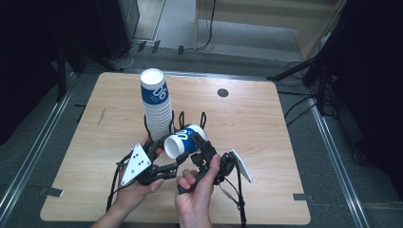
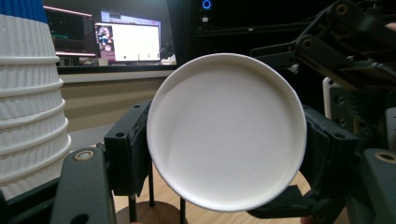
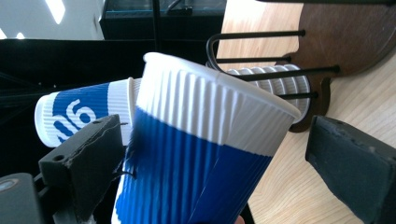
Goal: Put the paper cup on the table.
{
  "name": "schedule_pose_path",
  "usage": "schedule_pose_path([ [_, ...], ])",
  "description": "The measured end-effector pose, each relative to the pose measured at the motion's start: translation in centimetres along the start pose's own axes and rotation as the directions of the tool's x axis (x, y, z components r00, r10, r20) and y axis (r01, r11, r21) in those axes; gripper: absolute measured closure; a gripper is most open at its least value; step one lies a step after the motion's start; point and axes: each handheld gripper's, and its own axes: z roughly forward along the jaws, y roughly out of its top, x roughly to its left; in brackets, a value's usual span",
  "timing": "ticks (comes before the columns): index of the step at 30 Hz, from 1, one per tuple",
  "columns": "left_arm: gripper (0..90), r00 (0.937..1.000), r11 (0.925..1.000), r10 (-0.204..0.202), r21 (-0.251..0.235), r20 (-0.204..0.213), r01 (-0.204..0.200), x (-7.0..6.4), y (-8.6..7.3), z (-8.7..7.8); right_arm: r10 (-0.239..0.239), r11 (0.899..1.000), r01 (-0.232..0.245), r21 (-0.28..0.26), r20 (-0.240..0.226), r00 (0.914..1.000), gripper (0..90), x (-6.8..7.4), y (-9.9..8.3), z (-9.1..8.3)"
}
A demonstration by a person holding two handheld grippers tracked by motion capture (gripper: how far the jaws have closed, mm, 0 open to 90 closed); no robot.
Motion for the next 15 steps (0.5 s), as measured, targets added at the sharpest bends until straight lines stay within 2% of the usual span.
schedule_pose_path([
  [2,29.3,1.0000,1.0000,0.001,-0.001,-0.001,-0.001,0.0,0.0,0.0,0.026,1.000,-0.025,0.015,-0.010,0.9996,4.2,-0.1,0.1,0.3],
  [12,29.3,1.0000,1.0000,0.002,0.002,0.008,-0.002,0.0,0.0,-0.1,0.073,0.996,-0.071,0.055,-0.046,0.9962,4.6,-0.5,0.4,1.0],
  [13,29.3,0.9999,1.0000,0.000,-0.004,0.013,0.000,-0.1,0.0,-0.1,0.094,0.993,-0.090,0.072,-0.059,0.9938,5.3,-0.6,0.5,1.2],
  [15,29.3,0.9999,1.0000,0.005,-0.005,0.015,-0.005,-0.1,0.0,-0.1,0.102,0.991,-0.095,0.093,-0.069,0.9924,5.4,-0.7,0.6,1.4],
])
